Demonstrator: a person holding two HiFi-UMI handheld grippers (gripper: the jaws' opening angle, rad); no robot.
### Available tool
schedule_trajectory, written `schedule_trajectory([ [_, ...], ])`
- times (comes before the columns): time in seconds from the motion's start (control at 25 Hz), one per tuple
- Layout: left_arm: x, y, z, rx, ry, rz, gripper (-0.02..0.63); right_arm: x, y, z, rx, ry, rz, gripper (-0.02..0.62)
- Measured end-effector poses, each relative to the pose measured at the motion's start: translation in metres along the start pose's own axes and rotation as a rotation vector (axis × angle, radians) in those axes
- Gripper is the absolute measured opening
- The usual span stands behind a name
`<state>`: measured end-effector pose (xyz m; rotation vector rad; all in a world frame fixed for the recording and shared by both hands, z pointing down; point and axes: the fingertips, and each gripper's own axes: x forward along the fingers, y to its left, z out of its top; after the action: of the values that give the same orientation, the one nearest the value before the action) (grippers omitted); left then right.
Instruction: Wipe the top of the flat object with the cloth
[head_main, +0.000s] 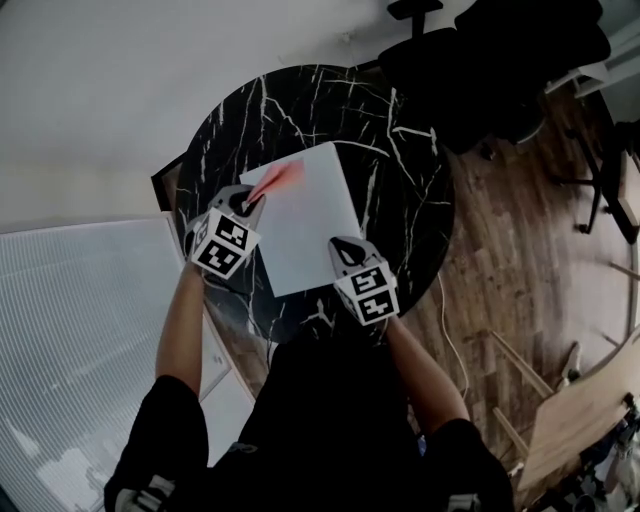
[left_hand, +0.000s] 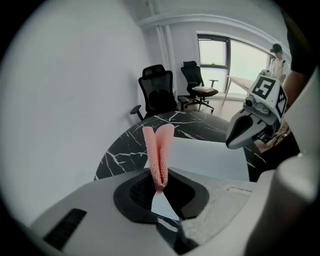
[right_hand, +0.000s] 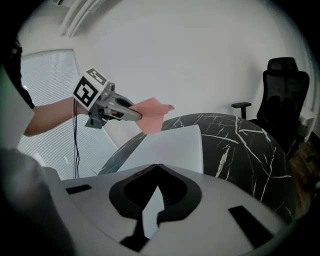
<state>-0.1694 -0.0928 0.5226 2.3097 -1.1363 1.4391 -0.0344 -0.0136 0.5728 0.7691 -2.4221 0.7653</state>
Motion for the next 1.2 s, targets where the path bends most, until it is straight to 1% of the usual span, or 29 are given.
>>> schedule_trajectory([
  [0.12, 0.015, 0.025, 0.015, 0.051, -0.013, 0.051, 0.021, -0.003, -0.003, -0.003, 0.012, 0.006, -0.013, -0.005],
  [0.28, 0.032, 0.058, 0.029, 0.057, -0.034, 0.124, 0.021, -0.009, -0.007, -0.009, 0.028, 0.013, -0.032, -0.005],
  [0.36, 0.045, 0.064, 0.034, 0.069, -0.033, 0.143, 0.021, -0.012, -0.011, -0.015, 0.047, 0.013, -0.045, -0.006],
  [0.44, 0.063, 0.06, 0.031, 0.084, -0.012, 0.125, 0.021, -0.013, -0.014, -0.022, 0.062, 0.018, -0.055, -0.005],
  [0.56, 0.087, 0.047, 0.02, 0.123, 0.046, 0.072, 0.021, -0.014, -0.016, -0.026, 0.07, 0.023, -0.061, -0.005],
  [0.64, 0.097, 0.039, 0.013, 0.145, 0.077, 0.047, 0.021, -0.015, -0.017, -0.026, 0.071, 0.019, -0.063, -0.005],
  [0.84, 0.112, 0.028, -0.002, 0.175, 0.138, 0.013, 0.021, -0.017, -0.02, -0.028, 0.079, 0.014, -0.071, -0.005],
  [1.08, 0.121, 0.012, -0.014, 0.158, 0.175, -0.047, 0.021, -0.019, -0.019, -0.034, 0.079, 0.021, -0.073, -0.005],
  [1.2, 0.124, 0.006, -0.015, 0.168, 0.188, -0.068, 0.021, -0.02, -0.02, -0.034, 0.08, 0.015, -0.075, -0.005],
])
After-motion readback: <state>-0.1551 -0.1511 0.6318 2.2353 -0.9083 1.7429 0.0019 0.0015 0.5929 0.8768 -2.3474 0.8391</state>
